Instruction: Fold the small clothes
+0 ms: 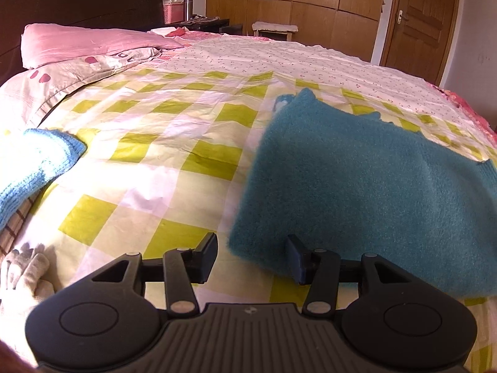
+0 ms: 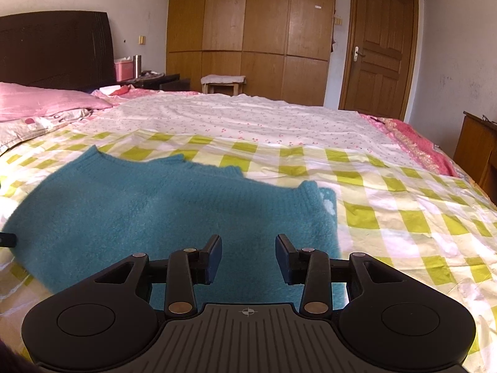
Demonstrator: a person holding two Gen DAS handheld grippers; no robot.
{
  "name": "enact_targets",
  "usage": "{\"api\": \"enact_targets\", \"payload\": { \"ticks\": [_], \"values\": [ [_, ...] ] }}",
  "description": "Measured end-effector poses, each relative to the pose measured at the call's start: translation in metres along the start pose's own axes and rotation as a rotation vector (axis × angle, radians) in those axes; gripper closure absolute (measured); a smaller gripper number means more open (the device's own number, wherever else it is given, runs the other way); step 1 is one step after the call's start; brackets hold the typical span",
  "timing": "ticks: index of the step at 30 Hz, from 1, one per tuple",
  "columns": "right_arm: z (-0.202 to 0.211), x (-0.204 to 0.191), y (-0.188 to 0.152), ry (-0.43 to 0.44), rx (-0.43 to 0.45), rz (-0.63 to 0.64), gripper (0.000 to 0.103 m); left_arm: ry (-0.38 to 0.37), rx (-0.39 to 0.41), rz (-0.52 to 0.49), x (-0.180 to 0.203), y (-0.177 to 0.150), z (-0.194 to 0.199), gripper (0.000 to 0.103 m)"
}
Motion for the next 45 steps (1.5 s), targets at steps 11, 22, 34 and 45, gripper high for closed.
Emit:
{"api": "enact_targets", "payload": {
  "ticks": [11, 22, 34, 45],
  "values": [
    [-0.043, -0.106, 0.052, 0.155, -0.060, 0.041, 0.057, -0.090, 0.004, 0.130, -0.017, -0.001, -0.016, 0.046],
    [-0.123, -0.216, 0.064, 0.272, -0.204, 0.035, 0.049, -0.151, -0.020, 0.171, -0.026, -0.002, -0.021, 0.044],
    [-0.194, -0.282, 0.065, 0.247, -0.348, 0.135, 0.040, -0.180, -0.048, 0.230, -0.029, -0.003, -0.029, 0.044],
    [-0.210, -0.312, 0.046, 0.207, -0.390, 0.395, 0.043, -0.189, -0.041, 0.266, -0.033, -0.004, -0.028, 0.043]
  ]
}}
Point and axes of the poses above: each gripper's, at about its wrist camera, not at the fingertips, and z roughly against the way its jaws point, x to its right, y to its top, the point moved 2 cm from there along -z, roughly the way its jaws point, and after that the axes turned 14 degrees about x, right-handed, at the moved point
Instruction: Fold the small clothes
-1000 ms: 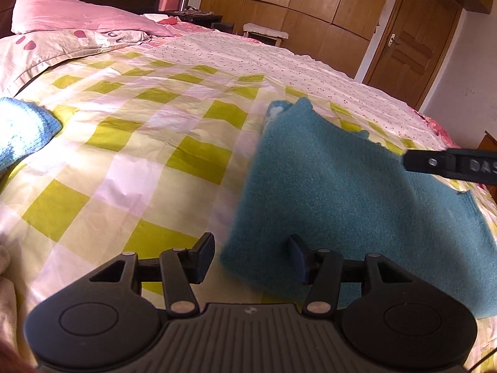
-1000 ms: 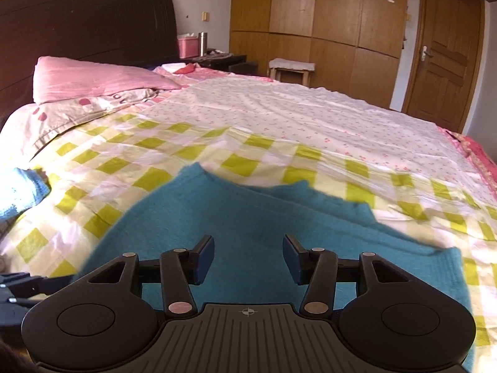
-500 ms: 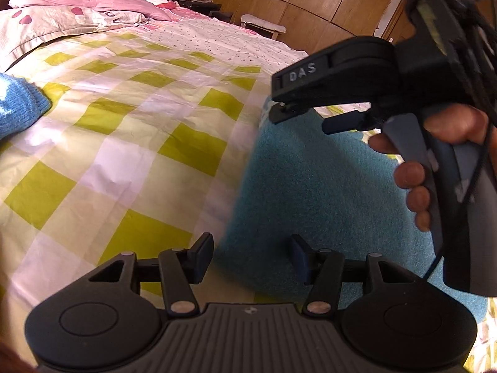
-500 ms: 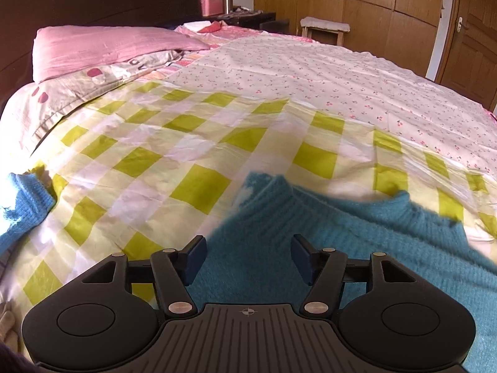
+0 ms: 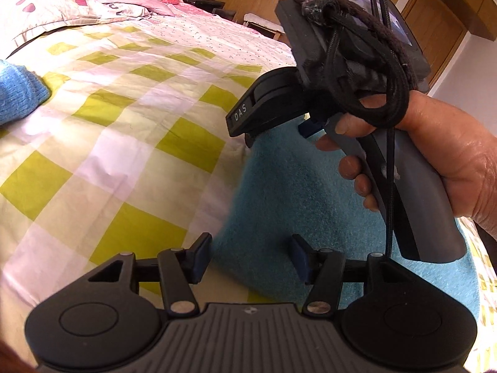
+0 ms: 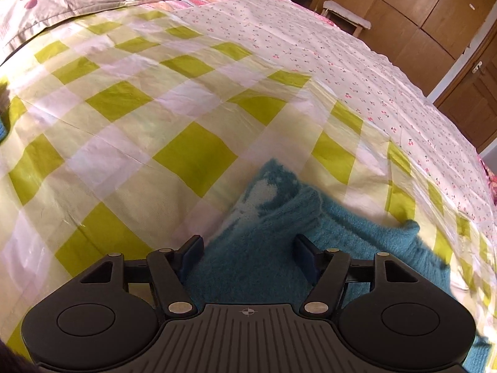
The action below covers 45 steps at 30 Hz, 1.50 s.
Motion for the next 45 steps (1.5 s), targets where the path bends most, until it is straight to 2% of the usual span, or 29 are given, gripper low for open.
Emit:
{"api": "enact_targets", "payload": {
  "ticks": [2, 7, 12, 16, 22, 26, 27, 29, 30, 31, 32, 34, 37, 41, 45],
  "values": [
    [0.002, 0.004, 0.001, 0.012, -0.007, 0.005, 0.049, -0.002, 0.016, -0.008, -0.001, -0.001, 0.003, 0.041],
    [0.007, 0.010, 0.005, 0.025, -0.010, -0.001, 0.065, 0.031, 0.105, -0.067, -0.002, -0.007, 0.018, 0.020],
    [0.017, 0.020, 0.007, 0.042, 0.002, -0.037, 0.075, 0.021, 0.134, -0.059, -0.006, -0.009, 0.022, 0.011],
    [0.026, 0.027, 0.010, 0.054, 0.017, -0.054, 0.078, -0.002, 0.131, -0.033, -0.006, -0.009, 0.017, 0.010],
    [0.044, 0.044, 0.010, 0.080, 0.053, -0.106, 0.080, -0.021, 0.151, -0.055, 0.007, -0.015, 0.010, 0.010],
    [0.060, 0.060, 0.009, 0.103, 0.083, -0.150, 0.080, -0.010, 0.182, -0.045, 0.017, -0.013, 0.004, 0.010],
    [0.064, 0.065, 0.008, 0.108, 0.091, -0.164, 0.081, -0.007, 0.186, -0.041, 0.020, -0.012, 0.003, 0.012],
    [0.072, 0.075, 0.005, 0.121, 0.105, -0.192, 0.081, -0.022, 0.192, -0.052, 0.031, -0.011, 0.002, 0.028],
    [0.075, 0.080, 0.004, 0.127, 0.110, -0.205, 0.081, -0.043, 0.192, -0.063, 0.038, -0.010, 0.003, 0.041],
    [0.079, 0.086, 0.002, 0.134, 0.115, -0.219, 0.081, -0.064, 0.191, -0.080, 0.047, -0.009, 0.003, 0.047],
    [0.083, 0.092, -0.001, 0.137, 0.122, -0.235, 0.081, -0.070, 0.196, -0.102, 0.056, -0.008, 0.004, 0.049],
    [0.091, 0.106, -0.005, 0.141, 0.135, -0.264, 0.081, -0.093, 0.211, -0.151, 0.076, -0.006, 0.008, 0.060],
    [0.107, 0.132, -0.013, 0.147, 0.161, -0.323, 0.082, -0.155, 0.227, -0.211, 0.106, -0.002, 0.017, 0.068],
    [0.128, 0.170, -0.026, 0.150, 0.199, -0.401, 0.082, -0.219, 0.248, -0.286, 0.145, -0.004, 0.027, 0.068],
    [0.146, 0.209, -0.046, 0.139, 0.232, -0.475, 0.082, -0.280, 0.242, -0.315, 0.179, -0.009, 0.029, 0.068]
  ]
}}
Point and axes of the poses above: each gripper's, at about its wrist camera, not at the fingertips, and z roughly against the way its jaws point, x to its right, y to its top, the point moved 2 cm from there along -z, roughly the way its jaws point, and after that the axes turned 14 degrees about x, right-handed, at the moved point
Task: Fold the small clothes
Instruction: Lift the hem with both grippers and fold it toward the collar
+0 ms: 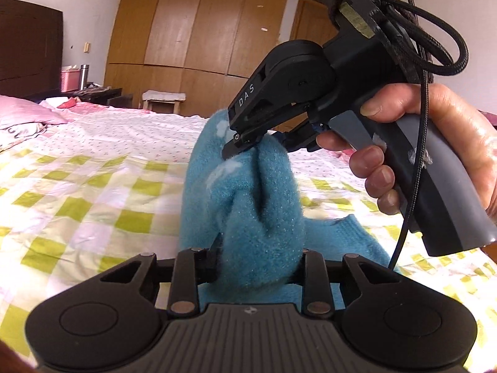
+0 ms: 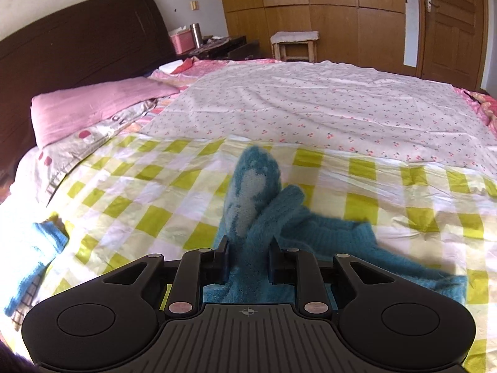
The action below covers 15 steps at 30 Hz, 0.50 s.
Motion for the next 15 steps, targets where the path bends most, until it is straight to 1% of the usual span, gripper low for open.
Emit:
{"api": "enact_targets", "payload": {
  "ticks": [4, 8, 15],
  "values": [
    [0.020, 0.048, -0.004, -0.014, 0.026, -0.088, 0.082, -0.057, -0.018, -0.040, 0.035, -0.004, -0.010, 0.068],
    [0.035, 0.094, -0.017, -0.040, 0.048, -0.174, 0.082, -0.105, -0.039, -0.078, 0.068, -0.011, -0.020, 0.068],
    [0.056, 0.178, -0.057, -0.078, 0.071, -0.353, 0.082, -0.184, -0.101, -0.130, 0.119, -0.033, -0.040, 0.068]
  ]
}}
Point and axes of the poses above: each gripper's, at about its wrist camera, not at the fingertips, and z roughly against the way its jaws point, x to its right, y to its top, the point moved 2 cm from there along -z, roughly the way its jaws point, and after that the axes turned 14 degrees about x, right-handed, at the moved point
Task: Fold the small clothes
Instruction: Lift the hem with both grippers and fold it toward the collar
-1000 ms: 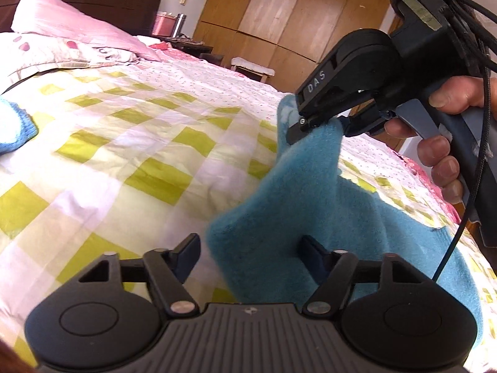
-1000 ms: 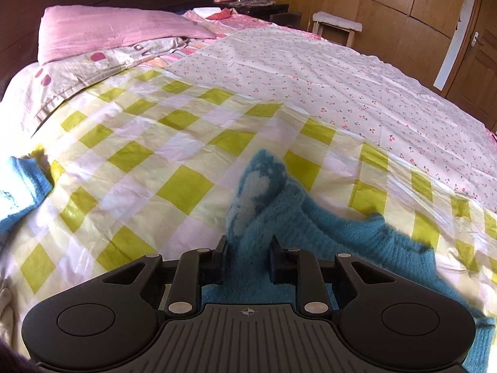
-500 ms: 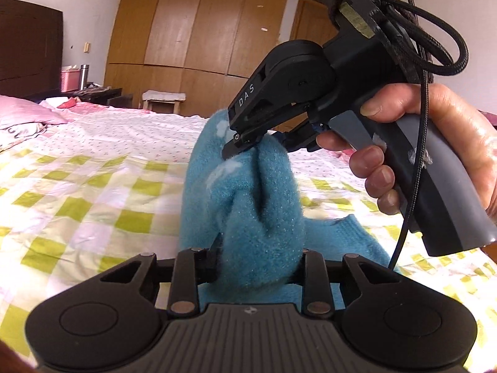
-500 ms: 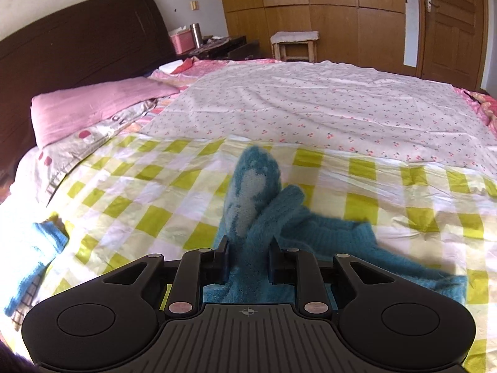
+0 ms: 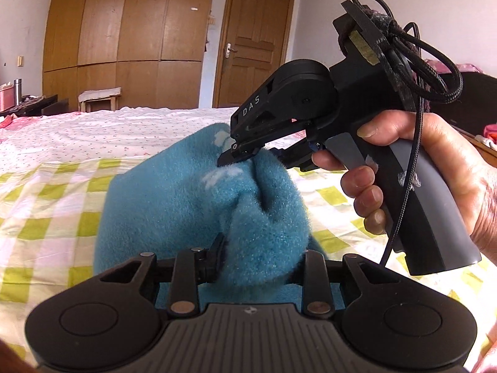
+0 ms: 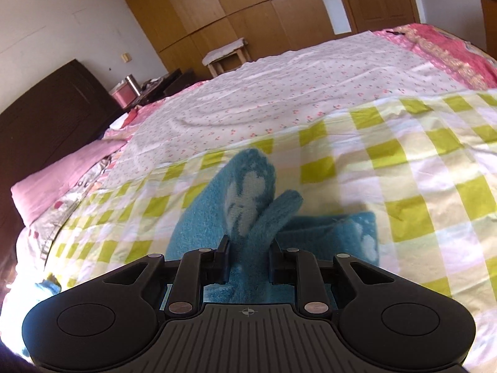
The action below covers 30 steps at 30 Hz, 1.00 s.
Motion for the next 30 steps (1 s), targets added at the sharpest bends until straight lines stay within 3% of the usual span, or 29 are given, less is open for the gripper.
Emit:
{"api": "enact_targets", "payload": {
  "ticks": [8, 12, 15, 17, 22, 26, 30],
  "values": [
    [0.001, 0.067, -0.031, -0.016, -0.014, -0.124, 0.079, -0.012, -0.079, -0.137, 0.043, -0.034, -0.024, 0.068],
    [0.007, 0.077, -0.032, -0.028, -0.011, -0.133, 0.067, -0.005, -0.090, -0.184, 0.054, -0.039, -0.030, 0.068],
    [0.018, 0.078, -0.030, -0.026, 0.010, -0.121, 0.063, 0.001, -0.087, -0.205, 0.057, -0.042, -0.034, 0.067],
    [0.026, 0.077, -0.030, -0.007, 0.016, -0.121, 0.051, 0.005, -0.084, -0.214, 0.058, -0.042, -0.032, 0.067],
    [0.027, 0.059, -0.039, 0.004, -0.044, -0.041, 0.041, 0.010, -0.086, -0.228, 0.067, -0.044, -0.029, 0.066],
    [0.018, 0.052, -0.048, -0.009, -0.077, -0.034, 0.045, 0.023, -0.090, -0.252, 0.069, -0.044, -0.035, 0.065],
    [0.021, 0.042, -0.044, 0.004, -0.072, 0.021, 0.071, 0.020, -0.088, -0.231, 0.069, -0.036, -0.033, 0.066]
  ]
}}
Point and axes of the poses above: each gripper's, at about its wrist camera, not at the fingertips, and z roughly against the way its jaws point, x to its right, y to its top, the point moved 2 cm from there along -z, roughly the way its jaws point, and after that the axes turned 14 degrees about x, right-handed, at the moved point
